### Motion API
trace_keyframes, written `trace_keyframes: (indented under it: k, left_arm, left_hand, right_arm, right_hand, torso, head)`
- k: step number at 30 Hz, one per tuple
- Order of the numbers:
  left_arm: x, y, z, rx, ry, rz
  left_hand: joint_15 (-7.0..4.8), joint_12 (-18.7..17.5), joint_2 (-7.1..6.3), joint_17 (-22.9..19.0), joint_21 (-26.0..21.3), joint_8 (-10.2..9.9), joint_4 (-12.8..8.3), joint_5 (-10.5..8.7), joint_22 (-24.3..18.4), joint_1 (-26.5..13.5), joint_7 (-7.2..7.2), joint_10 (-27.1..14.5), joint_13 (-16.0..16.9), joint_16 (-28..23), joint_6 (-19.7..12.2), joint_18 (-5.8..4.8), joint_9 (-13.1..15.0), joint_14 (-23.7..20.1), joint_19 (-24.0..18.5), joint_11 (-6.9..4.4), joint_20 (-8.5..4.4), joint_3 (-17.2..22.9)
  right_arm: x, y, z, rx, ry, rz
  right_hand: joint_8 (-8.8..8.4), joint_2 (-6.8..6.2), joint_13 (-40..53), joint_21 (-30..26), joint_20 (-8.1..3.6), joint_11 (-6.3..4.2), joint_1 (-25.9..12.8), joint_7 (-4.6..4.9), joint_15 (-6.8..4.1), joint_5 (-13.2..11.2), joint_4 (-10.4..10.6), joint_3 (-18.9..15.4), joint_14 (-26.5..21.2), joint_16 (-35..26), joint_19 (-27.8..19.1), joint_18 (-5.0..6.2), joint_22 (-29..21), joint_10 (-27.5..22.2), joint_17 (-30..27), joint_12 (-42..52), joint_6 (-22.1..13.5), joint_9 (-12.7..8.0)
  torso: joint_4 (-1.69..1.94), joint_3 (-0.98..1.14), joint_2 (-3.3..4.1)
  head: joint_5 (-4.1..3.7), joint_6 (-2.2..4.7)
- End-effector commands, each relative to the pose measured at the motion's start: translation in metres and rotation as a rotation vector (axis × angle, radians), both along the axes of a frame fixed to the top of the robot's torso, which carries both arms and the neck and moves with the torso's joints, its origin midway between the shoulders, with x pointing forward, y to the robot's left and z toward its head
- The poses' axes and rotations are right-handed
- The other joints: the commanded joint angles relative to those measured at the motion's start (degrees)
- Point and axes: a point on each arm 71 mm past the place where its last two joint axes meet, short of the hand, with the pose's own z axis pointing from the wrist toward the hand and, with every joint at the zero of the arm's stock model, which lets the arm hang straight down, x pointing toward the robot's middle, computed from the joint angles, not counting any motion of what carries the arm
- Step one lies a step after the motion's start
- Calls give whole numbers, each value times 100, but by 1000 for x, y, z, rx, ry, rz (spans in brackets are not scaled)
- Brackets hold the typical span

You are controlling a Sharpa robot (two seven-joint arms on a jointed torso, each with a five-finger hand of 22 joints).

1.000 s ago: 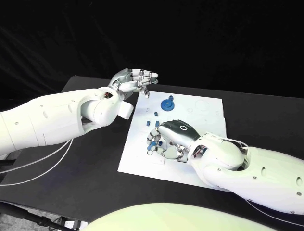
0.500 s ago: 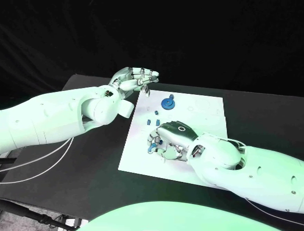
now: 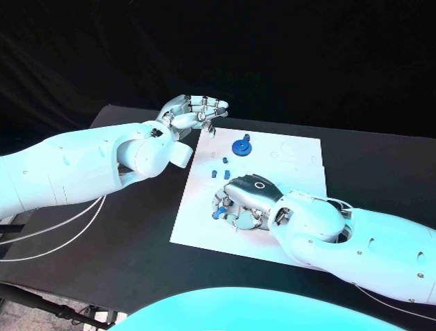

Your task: Assemble the parts on the task board

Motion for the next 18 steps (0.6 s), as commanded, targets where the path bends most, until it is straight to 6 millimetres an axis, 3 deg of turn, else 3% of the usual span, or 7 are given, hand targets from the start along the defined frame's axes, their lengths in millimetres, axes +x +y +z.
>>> trace_keyframes:
  k: [1,8,10,11,14,18]
  left_arm:
    - [-1,-2,0,-11,0,-16]
    - [0,-3,0,-11,0,-17]
    - [0,-3,0,-11,0,-16]
    - [0,-3,0,-11,0,-16]
    - [0,-3,0,-11,1,-17]
    - [0,-3,0,-11,1,-17]
  left_hand:
    - [-15,33,2,-8,-28,3,3,29,3,-58,4,-52,5,-10,-36,69,5,-35,-30,6,13,45]
    - [-15,33,2,-8,-28,3,3,29,3,-58,4,-52,5,-10,-36,69,5,-35,-30,6,13,45]
    - [-15,33,2,-8,-28,3,3,29,3,-58,4,-52,5,-10,-36,69,5,-35,-30,6,13,45]
    - [-14,39,3,-15,-31,6,2,28,-1,-65,5,-58,7,-10,-39,70,6,-39,-32,7,14,47]
    - [-14,39,3,-15,-31,6,2,28,-1,-65,5,-58,7,-10,-39,70,6,-39,-32,7,14,47]
    - [-14,39,3,-15,-31,6,2,28,-1,-65,5,-58,7,-10,-39,70,6,-39,-32,7,14,47]
  right_arm:
    - [0,0,-3,-49,-13,3]
    - [0,4,-4,-58,-32,3]
    - [-1,5,-4,-57,-35,8]
    - [-1,6,-4,-56,-35,10]
    - [-2,7,-4,-48,-35,17]
    - [-4,8,-4,-38,-34,22]
  right_hand:
    - [8,55,9,-28,-34,-85,3,31,-3,32,-31,9,281,23,145,-73,998,67,-9,-16,13,5]
    - [-27,13,7,-59,-18,-56,-96,61,20,23,-39,33,279,20,135,-69,992,18,-17,-83,-61,9]
    - [-105,-78,-6,-87,10,-5,-225,116,62,42,-19,32,277,18,126,-66,987,-79,-24,-167,-173,-16]
    - [-196,-167,-21,-114,37,40,-346,178,106,184,22,6,273,16,117,-63,981,-166,-33,-233,-301,-53]
    - [-324,-316,-43,-165,86,108,-511,236,159,286,66,-64,266,11,102,-55,968,-291,-55,-317,-456,-103]
    - [-424,-411,-47,-181,111,114,-608,217,168,342,92,-142,263,14,98,-50,966,-332,-56,-343,-582,-141]
  torso:
    - [-3,-2,3]
    - [4,-4,1]
    - [6,-3,2]
    - [4,-2,1]
    - [-2,-2,-1]
    - [-5,-2,-1]
  head:
    - [3,-4]
    - [-6,-3]
    - [-7,-2]
    - [-6,0]
    - [-4,1]
    - [-2,-3]
